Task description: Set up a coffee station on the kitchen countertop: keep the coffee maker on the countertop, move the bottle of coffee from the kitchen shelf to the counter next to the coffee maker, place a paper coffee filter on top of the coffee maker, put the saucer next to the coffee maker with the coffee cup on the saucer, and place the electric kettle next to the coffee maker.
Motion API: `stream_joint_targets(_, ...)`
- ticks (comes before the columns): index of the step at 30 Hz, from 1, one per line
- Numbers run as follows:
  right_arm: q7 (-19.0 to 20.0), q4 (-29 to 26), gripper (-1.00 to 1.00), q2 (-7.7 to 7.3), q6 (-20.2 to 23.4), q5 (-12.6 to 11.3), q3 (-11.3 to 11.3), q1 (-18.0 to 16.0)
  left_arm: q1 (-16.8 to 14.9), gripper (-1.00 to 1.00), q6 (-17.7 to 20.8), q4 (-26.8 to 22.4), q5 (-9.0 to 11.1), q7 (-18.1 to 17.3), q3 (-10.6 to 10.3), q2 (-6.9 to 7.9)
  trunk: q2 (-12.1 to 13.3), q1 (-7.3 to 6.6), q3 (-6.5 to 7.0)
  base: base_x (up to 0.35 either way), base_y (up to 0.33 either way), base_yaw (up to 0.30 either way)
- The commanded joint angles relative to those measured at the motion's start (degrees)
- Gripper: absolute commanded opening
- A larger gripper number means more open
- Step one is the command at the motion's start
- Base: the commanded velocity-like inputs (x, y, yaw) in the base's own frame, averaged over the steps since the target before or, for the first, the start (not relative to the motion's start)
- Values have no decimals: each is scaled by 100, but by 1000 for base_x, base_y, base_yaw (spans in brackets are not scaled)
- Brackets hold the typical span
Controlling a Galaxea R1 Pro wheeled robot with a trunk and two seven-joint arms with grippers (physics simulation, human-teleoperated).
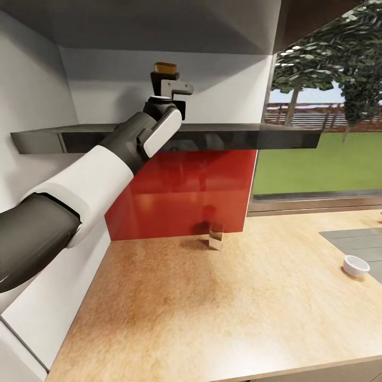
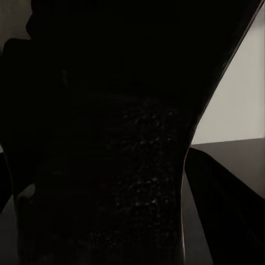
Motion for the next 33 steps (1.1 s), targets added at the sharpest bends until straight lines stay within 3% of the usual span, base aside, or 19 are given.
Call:
stream_joint_targets(1,10,2,100,-3,-20,24,23,-5,-9,-100,13,-1,34,39,-16,0,-13,4,-14,0,0,0)
stream_joint_targets(20,10,2,100,-3,-20,24,22,-5,-9,-100,13,-18,41,46,-5,0,-13,4,-14,-2,0,0)
stream_joint_targets(33,10,2,100,-3,-20,24,22,-4,-9,-100,13,-19,41,67,-6,0,-13,4,-14,-286,0,0)
